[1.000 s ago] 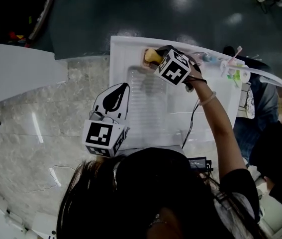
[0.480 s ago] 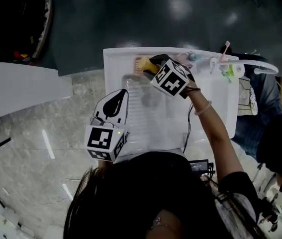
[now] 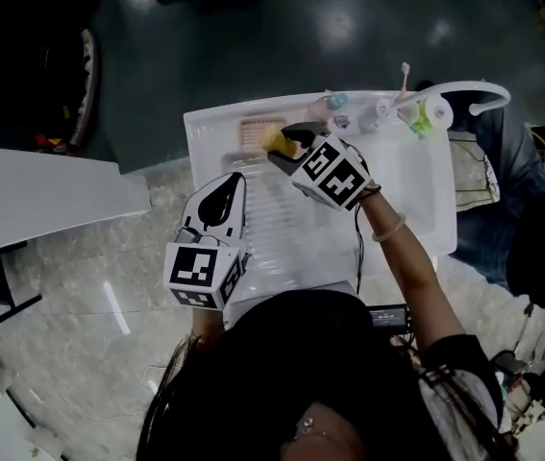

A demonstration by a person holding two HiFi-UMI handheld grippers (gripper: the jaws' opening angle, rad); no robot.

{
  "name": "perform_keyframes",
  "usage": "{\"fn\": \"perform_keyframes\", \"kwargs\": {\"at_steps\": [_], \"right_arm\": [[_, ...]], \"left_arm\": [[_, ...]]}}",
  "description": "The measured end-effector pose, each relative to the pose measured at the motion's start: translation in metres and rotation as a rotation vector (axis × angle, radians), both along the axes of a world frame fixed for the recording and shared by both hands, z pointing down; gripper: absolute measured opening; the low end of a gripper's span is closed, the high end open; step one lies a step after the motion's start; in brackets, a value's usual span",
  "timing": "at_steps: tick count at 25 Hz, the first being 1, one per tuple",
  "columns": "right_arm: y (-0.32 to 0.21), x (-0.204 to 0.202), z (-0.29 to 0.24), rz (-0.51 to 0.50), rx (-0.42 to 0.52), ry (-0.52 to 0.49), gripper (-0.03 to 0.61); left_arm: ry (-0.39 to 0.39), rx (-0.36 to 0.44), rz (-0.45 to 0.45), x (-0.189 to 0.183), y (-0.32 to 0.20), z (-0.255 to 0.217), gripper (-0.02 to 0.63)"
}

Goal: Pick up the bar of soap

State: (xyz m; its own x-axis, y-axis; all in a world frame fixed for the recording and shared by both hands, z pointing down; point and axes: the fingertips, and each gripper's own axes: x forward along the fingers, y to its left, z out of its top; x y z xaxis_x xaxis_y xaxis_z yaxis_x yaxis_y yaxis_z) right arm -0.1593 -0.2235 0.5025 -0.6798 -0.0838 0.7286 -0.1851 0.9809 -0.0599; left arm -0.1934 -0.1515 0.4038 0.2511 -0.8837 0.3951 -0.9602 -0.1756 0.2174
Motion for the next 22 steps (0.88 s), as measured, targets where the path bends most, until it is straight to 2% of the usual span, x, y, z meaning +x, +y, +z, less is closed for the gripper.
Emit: {"fn": "perform_keyframes", "kwargs": {"at_steps": [13,22], "right_arm": [[0.029,0.07,-0.048,0.152,-0.041,-0.238,0.186],[0.048,0.125,-0.12,0.267,-0.069,-0.51,0.186]], "left_arm": [[-0.023,0.024,0.073,0.067,0.018,-0.018,0.008],[-0.047,0.096,0.133,0.11,0.024,-0.053,0.008]]}}
